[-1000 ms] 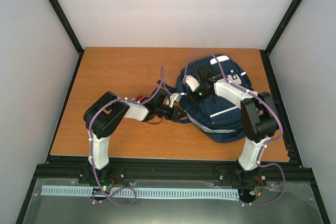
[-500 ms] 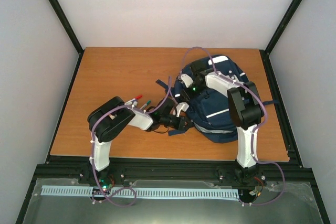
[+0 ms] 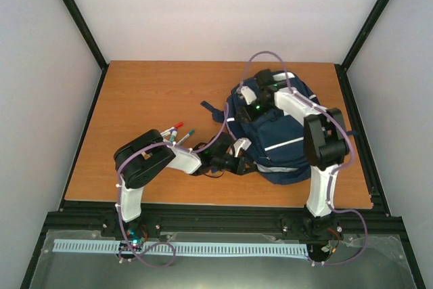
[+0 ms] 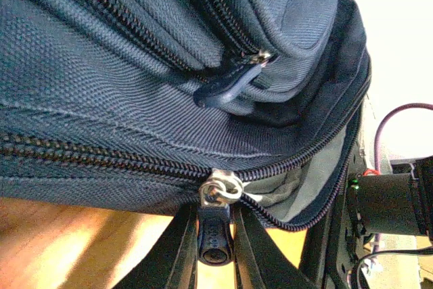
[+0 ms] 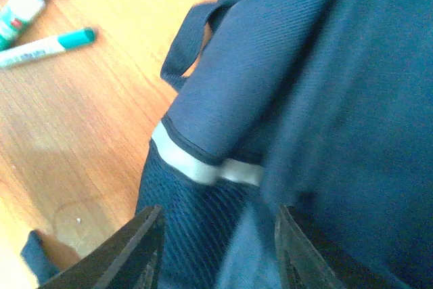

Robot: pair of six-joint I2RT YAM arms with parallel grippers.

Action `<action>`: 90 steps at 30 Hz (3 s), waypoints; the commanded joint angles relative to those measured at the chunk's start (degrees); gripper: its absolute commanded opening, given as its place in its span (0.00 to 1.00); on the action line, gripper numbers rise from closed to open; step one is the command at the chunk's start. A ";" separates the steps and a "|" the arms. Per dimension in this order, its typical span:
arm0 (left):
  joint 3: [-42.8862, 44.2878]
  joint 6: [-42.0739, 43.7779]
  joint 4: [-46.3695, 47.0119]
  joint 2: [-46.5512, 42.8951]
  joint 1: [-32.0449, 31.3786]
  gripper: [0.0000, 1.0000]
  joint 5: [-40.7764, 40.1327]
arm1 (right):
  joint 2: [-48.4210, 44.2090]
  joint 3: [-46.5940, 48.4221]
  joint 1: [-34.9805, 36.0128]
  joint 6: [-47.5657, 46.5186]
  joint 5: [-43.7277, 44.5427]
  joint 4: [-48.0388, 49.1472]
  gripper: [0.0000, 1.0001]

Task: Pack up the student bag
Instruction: Zip the student bag at the center of the board.

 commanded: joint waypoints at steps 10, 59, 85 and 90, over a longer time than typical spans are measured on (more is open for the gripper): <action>2.61 3.66 -9.08 -4.82 6.47 0.02 0.49 | -21.69 -13.67 -21.75 -18.39 2.17 -4.38 0.62; -1.09 7.80 -19.71 -10.37 10.55 0.02 5.95 | -33.71 -39.99 7.91 -28.44 8.37 11.33 0.08; 19.61 1.73 -16.06 0.12 -7.72 0.48 -0.01 | -42.33 -41.03 -31.02 -44.99 9.22 3.42 0.10; 18.10 3.68 -21.73 -3.82 -6.48 0.55 -2.14 | -42.13 -40.09 -38.02 -46.19 7.87 -0.50 0.35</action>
